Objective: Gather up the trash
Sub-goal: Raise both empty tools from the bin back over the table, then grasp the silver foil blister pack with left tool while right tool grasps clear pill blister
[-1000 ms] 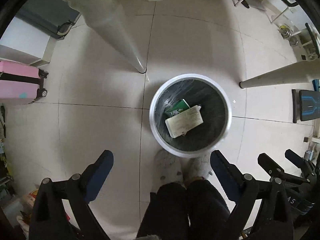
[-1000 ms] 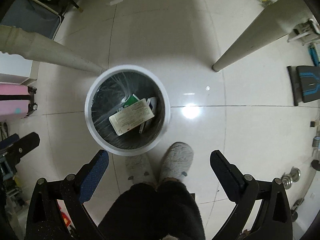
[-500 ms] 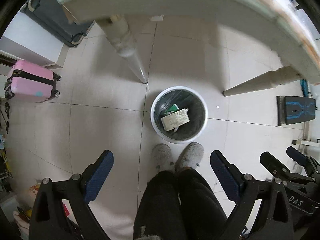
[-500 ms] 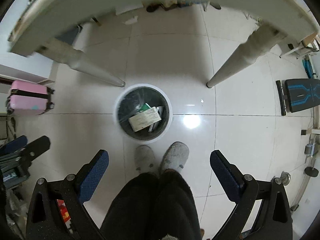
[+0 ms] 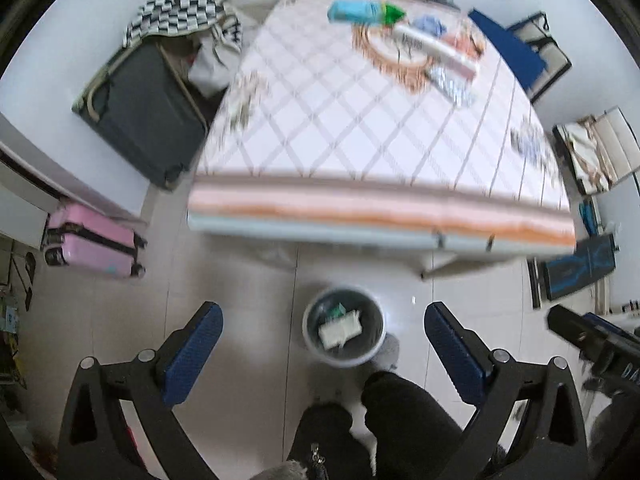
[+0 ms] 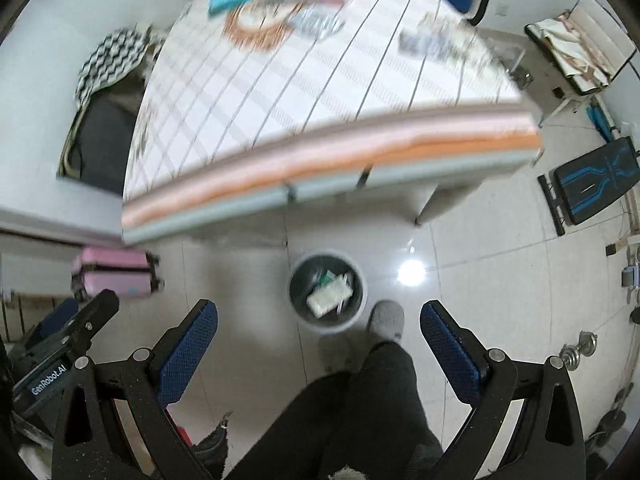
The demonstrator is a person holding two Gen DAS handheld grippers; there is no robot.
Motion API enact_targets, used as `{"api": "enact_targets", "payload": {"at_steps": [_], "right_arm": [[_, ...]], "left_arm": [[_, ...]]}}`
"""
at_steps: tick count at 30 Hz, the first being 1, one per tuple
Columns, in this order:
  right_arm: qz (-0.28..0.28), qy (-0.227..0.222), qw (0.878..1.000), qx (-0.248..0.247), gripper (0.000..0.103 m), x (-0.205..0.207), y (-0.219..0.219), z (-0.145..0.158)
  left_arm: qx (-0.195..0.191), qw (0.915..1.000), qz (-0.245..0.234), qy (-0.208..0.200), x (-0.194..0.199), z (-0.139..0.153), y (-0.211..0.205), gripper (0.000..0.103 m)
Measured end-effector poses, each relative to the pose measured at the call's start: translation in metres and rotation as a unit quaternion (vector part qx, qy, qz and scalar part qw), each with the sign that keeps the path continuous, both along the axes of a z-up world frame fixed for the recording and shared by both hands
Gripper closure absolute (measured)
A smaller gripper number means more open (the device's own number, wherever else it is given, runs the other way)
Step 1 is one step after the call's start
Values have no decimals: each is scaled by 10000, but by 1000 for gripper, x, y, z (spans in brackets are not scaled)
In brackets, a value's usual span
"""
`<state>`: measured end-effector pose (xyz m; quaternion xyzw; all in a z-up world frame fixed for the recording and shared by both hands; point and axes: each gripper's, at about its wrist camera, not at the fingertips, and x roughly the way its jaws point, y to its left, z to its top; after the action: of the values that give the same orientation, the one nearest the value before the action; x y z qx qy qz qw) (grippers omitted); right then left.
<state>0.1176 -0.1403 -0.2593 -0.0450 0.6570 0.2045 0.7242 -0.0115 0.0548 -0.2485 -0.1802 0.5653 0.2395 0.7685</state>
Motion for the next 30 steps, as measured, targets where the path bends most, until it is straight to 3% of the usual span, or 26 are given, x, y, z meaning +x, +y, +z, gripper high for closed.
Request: {"api": "enact_targets", "payload": {"at_steps": [3, 7, 11, 15, 18, 21, 24, 26, 30], "right_arm": [[-133, -233, 9995, -166, 1, 51, 3, 14], [-314, -290, 9981, -442, 1, 149, -4, 1], [-548, -153, 9961, -674, 1, 245, -7, -47], [-624, 410, 9925, -965, 1, 323, 4, -118], [-686, 796, 9902, -917, 1, 354, 12, -152], [-926, 753, 9863, -1136, 0, 366, 18, -168], [-1111, 552, 9842, -1267, 11, 370, 24, -162], [-1118, 449, 9848, -1253, 32, 374, 26, -155], [-979, 453, 9890, -1017, 43, 392, 27, -144]], "left_arm": [[38, 9999, 113, -18, 34, 1, 9, 0], [-125, 9994, 273, 152, 100, -18, 19, 0], [-115, 9974, 507, 503, 180, -40, 24, 0], [-280, 9926, 657, 979, 243, -72, 32, 0], [-466, 9881, 794, 1232, 279, -92, 39, 0], [-635, 9852, 894, 1315, 305, -103, 44, 0], [-851, 9841, 876, 1287, 334, -108, 48, 0], [-977, 9833, 851, 1275, 355, -112, 50, 0], [-1489, 9760, 999, 1236, 401, -127, 59, 0]]}}
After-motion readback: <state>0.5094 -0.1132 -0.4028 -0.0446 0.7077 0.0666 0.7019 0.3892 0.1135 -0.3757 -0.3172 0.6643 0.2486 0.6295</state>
